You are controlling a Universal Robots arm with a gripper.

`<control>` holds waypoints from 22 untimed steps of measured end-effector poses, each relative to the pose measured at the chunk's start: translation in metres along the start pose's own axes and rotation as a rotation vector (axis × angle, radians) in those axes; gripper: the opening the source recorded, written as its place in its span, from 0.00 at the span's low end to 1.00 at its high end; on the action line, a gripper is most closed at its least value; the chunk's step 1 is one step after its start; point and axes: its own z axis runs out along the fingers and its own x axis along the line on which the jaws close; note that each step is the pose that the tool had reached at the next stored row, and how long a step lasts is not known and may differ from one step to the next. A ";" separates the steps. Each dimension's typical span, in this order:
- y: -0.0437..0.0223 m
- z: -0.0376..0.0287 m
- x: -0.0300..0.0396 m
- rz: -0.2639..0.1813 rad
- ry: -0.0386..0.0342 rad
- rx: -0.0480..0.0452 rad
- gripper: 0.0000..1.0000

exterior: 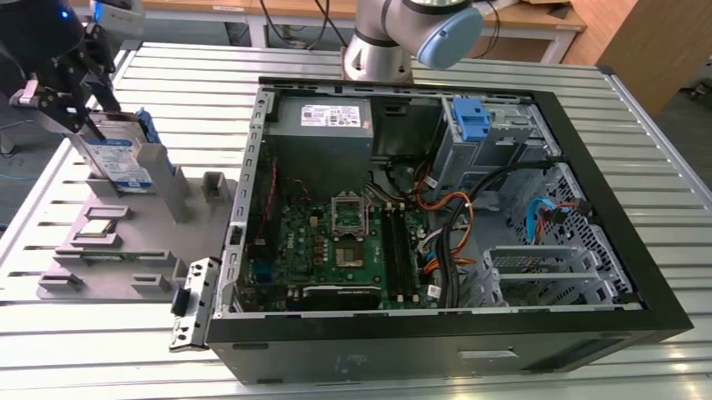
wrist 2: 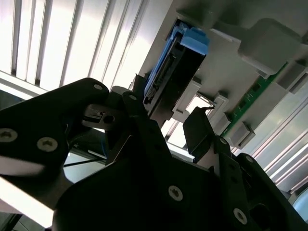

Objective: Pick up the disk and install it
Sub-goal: 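Pick up the disk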

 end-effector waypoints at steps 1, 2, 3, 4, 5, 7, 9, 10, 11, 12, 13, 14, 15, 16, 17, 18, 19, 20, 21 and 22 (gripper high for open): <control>0.0000 0.0004 0.0000 0.000 0.0002 0.0000 0.59; 0.0000 0.0009 0.0001 0.000 0.0003 0.0000 0.59; 0.0000 0.0016 0.0002 0.000 0.0002 0.0001 0.59; 0.0000 0.0028 0.0003 0.000 0.0002 0.0002 0.59; -0.0001 0.0041 0.0005 0.000 0.0003 0.0001 0.59; -0.0002 0.0065 0.0007 0.000 0.0003 0.0001 0.59; -0.0002 0.0085 0.0009 0.000 0.0003 0.0002 0.59; -0.0002 0.0090 0.0010 0.000 0.0006 0.0001 0.59; -0.0002 0.0091 0.0010 0.000 0.0008 -0.0001 0.59; -0.0002 0.0093 0.0010 0.000 0.0008 -0.0001 0.59; -0.0002 0.0094 0.0010 0.000 0.0007 0.0001 0.59; -0.0002 0.0095 0.0010 0.000 0.0007 0.0001 0.59; -0.0002 0.0095 0.0010 0.000 0.0007 0.0000 0.59; -0.0002 0.0097 0.0009 0.000 0.0006 0.0003 0.59; -0.0002 0.0099 0.0007 0.000 0.0005 0.0004 0.59; -0.0002 0.0098 0.0007 0.000 0.0005 0.0003 0.59; -0.0002 0.0098 0.0007 0.000 0.0006 0.0002 0.59; -0.0002 0.0097 0.0006 0.000 0.0007 0.0001 0.59; -0.0002 0.0097 0.0006 0.000 0.0007 0.0001 0.59; -0.0001 0.0097 0.0005 0.000 0.0008 0.0000 0.59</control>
